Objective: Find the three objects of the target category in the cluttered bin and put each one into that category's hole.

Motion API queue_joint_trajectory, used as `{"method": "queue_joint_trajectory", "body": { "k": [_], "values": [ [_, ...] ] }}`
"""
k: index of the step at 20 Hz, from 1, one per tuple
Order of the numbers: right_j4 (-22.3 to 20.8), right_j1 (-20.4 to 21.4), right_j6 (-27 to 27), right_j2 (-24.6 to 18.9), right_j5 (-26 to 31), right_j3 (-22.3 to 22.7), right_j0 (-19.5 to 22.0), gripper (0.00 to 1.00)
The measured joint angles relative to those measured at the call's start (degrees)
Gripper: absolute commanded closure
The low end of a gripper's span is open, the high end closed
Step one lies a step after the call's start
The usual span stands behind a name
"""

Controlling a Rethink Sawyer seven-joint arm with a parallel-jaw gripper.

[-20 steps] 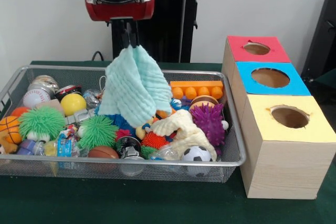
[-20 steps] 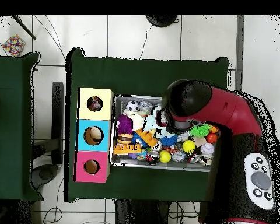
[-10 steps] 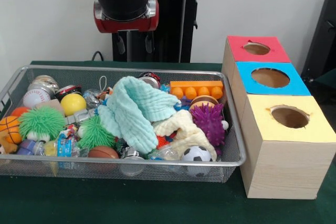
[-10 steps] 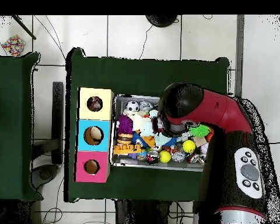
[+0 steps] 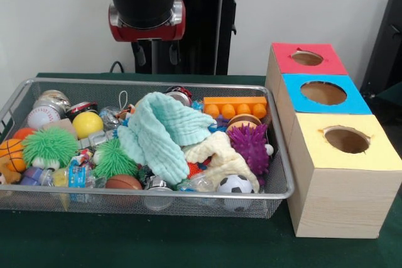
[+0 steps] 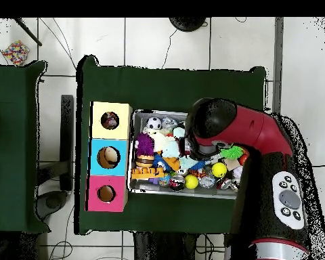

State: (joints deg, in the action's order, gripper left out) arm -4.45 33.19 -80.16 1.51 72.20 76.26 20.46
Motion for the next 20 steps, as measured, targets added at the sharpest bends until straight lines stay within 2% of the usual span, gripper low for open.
{"method": "queue_joint_trajectory", "body": {
  "k": [8,20],
  "values": [
    [-2.7,-0.5,0.0,3.6,0.0,-3.2,0.0,0.00],
    [-2.8,-1.4,-0.1,5.4,0.0,-8.2,-0.1,0.00]
  ]
}}
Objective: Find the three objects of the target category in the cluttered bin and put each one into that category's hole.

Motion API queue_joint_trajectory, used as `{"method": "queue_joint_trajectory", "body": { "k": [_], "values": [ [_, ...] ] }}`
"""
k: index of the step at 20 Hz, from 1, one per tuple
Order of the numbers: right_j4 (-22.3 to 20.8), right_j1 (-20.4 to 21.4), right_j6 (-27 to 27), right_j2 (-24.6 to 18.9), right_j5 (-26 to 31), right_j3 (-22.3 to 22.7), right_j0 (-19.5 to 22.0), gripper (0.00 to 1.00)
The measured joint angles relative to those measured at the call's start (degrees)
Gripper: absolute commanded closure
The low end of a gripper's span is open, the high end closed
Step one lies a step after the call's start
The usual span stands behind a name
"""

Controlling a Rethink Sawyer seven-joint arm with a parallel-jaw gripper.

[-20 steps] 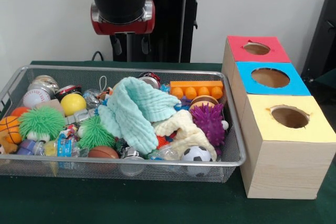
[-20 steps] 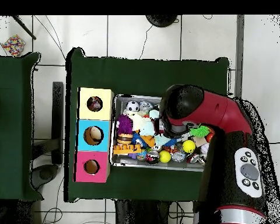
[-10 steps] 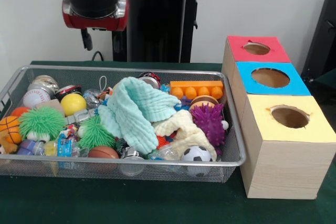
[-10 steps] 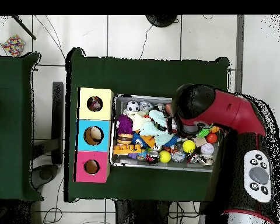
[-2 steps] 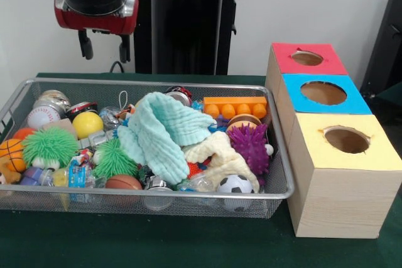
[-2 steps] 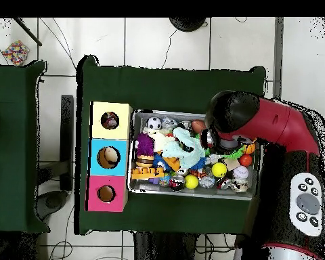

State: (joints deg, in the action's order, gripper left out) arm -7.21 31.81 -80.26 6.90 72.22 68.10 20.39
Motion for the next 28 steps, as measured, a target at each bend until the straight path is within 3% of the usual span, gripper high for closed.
{"method": "queue_joint_trajectory", "body": {
  "k": [28],
  "values": [
    [0.6,-4.2,-0.2,1.6,-2.2,-1.8,-1.5,0.00]
  ]
}}
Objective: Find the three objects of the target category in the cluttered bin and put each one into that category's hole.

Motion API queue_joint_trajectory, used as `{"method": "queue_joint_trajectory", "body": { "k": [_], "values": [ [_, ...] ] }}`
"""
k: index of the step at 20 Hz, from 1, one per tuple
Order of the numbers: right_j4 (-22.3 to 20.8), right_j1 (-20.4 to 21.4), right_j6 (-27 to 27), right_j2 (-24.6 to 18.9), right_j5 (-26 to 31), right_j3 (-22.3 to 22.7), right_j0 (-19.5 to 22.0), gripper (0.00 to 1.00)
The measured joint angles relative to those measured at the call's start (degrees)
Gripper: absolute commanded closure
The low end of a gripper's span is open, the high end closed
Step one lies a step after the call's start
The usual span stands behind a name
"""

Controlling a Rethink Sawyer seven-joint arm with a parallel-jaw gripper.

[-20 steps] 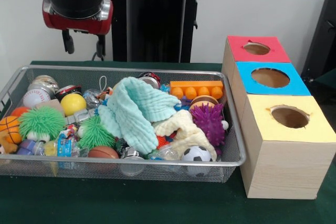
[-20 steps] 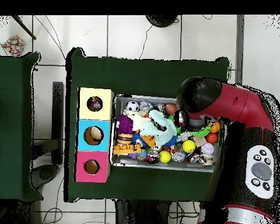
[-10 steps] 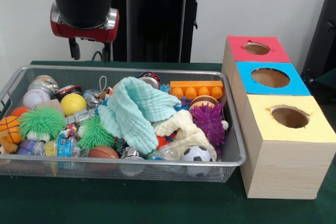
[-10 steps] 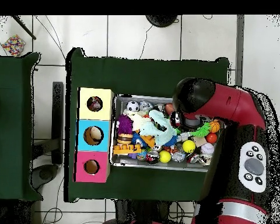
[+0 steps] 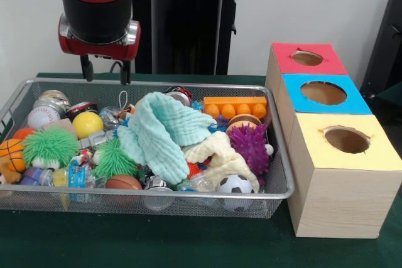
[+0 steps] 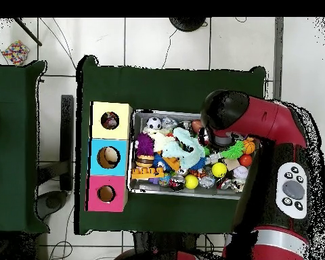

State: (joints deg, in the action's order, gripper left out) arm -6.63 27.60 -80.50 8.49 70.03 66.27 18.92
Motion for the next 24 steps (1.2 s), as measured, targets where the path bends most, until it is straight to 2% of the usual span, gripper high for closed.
{"method": "queue_joint_trajectory", "body": {
  "k": [10,14,17,24],
  "values": [
    [0.9,0.3,0.0,0.0,0.0,0.0,0.0,0.00],
    [4.0,0.7,0.0,-0.1,-1.1,0.4,0.2,0.00],
    [7.9,1.1,0.0,-0.2,-3.7,1.6,0.5,0.00],
    [11.7,1.7,0.0,-0.3,-5.5,3.9,0.6,0.00]
  ]
}}
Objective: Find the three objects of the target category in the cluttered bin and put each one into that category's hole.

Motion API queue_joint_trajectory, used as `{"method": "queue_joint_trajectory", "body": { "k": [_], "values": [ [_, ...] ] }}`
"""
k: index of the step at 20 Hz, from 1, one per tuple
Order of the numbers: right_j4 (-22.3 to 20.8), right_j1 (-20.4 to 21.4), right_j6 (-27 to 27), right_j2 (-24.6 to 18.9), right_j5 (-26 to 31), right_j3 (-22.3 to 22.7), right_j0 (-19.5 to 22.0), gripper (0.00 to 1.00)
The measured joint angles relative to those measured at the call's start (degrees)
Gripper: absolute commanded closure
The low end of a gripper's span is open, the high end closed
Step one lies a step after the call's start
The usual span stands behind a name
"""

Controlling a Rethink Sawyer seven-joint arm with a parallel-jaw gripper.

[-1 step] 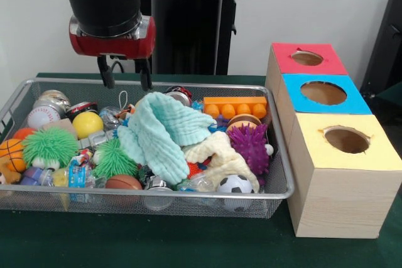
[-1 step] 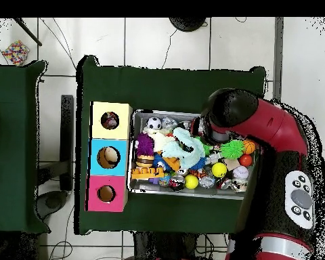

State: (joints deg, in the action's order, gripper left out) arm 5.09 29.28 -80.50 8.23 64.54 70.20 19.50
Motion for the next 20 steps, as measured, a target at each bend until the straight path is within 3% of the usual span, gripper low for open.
{"method": "queue_joint_trajectory", "body": {
  "k": [20],
  "values": [
    [0.3,-1.2,0.0,0.0,-0.3,0.7,0.3,0.00]
  ]
}}
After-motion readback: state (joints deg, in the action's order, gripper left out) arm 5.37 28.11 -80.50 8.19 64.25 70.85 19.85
